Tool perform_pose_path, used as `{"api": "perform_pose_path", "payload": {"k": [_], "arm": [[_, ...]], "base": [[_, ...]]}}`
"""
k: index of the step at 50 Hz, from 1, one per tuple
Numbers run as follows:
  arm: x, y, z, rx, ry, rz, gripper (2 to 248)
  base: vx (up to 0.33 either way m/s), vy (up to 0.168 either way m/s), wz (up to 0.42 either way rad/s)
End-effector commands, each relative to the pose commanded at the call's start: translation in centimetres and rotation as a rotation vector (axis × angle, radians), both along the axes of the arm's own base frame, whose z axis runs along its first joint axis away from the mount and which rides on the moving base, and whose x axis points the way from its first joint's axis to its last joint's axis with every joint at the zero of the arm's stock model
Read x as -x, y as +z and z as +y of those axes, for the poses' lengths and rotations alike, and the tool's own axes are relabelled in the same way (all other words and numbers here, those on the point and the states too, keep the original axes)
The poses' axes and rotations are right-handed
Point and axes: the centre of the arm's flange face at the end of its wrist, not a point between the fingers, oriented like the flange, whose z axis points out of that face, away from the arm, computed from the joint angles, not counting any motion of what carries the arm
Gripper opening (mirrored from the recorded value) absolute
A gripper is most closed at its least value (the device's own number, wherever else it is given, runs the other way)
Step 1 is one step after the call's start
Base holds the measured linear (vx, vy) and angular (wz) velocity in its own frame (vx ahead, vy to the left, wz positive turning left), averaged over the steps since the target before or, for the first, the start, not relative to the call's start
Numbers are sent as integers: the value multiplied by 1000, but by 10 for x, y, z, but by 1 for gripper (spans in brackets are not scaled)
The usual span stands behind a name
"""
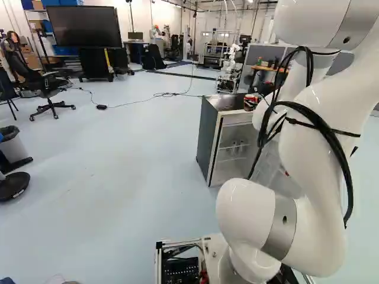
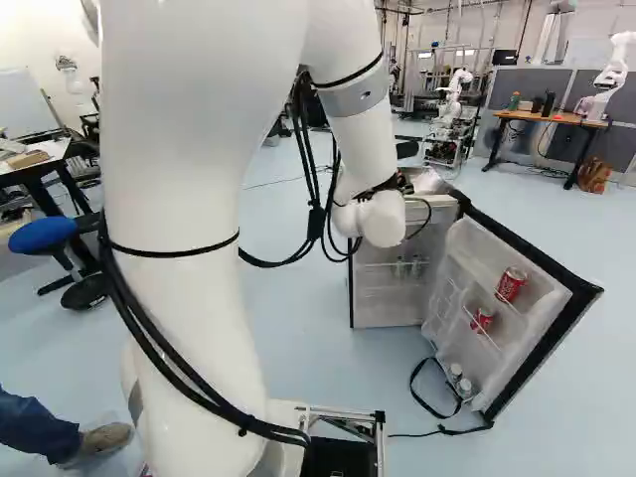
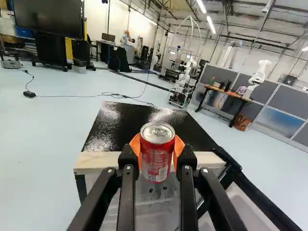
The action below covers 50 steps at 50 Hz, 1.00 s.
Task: Grab a drink from the fridge
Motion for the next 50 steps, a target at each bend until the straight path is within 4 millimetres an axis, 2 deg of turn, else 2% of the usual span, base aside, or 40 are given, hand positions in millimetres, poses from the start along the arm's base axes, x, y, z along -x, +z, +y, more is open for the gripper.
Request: {"api": "perform_pose_path", "payload": {"k": [50], "arm": [[-78,-9,38,-55,-2,14,88]], "base": [[0,0,0]]}}
